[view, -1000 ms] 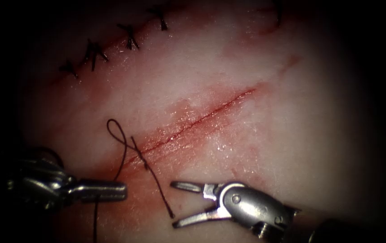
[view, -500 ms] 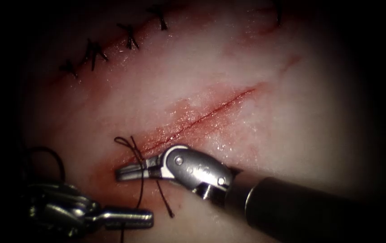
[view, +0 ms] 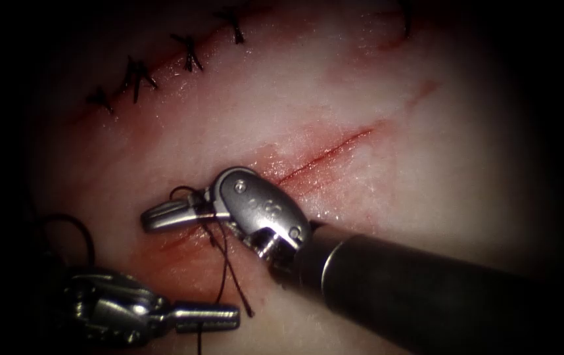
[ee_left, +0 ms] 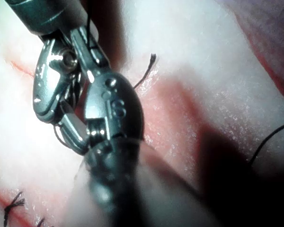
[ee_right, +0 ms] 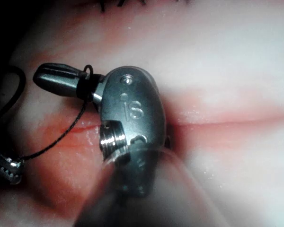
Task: Wound Closure
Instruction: Wrap thread one time clockwise around right hand
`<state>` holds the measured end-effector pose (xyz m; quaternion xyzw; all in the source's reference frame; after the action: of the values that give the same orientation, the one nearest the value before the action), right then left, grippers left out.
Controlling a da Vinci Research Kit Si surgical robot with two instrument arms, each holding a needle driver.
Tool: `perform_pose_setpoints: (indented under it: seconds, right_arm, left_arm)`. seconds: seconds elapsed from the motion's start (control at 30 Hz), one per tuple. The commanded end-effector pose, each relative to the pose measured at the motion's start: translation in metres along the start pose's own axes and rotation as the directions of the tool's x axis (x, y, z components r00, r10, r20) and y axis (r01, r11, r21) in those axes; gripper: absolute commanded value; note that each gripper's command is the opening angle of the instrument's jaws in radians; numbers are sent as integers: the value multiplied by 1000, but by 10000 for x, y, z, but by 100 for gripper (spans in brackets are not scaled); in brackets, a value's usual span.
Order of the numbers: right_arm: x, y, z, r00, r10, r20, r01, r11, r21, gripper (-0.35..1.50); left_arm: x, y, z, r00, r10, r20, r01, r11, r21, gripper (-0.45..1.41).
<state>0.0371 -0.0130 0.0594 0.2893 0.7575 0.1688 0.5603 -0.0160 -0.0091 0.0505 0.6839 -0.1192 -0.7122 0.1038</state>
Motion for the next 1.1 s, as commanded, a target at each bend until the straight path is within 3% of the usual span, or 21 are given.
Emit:
perform_pose_setpoints:
  seconds: [0.03,0.13,0.47,0.67,0.9,1.1]
  right_arm:
    - [2,7,7,998,49,-36,-48,998,44,-35]
    - [5,7,4,976,166,-142,-173,984,-40,-35]
    - [20,4,-2,966,206,-153,-216,975,-48,-35]
    - [23,-5,-11,971,214,-108,-217,976,-22,-35]
    - [23,-9,-21,996,84,2,-84,994,69,-35]
    - [20,-15,-20,991,-68,116,39,972,232,-35]
  left_arm:
    - [-11,-1,2,1000,0,-10,0,1000,10,-45]
    - [-24,1,-2,999,-22,-31,23,999,27,-45]
    - [-87,-3,-12,997,-53,-57,55,998,35,-45]
    - [-113,-11,-16,995,-77,-59,79,996,40,-45]
    - [-129,-19,-18,993,-85,-79,88,996,34,-45]
    - [-135,-22,-19,993,-88,-79,89,996,15,-45]
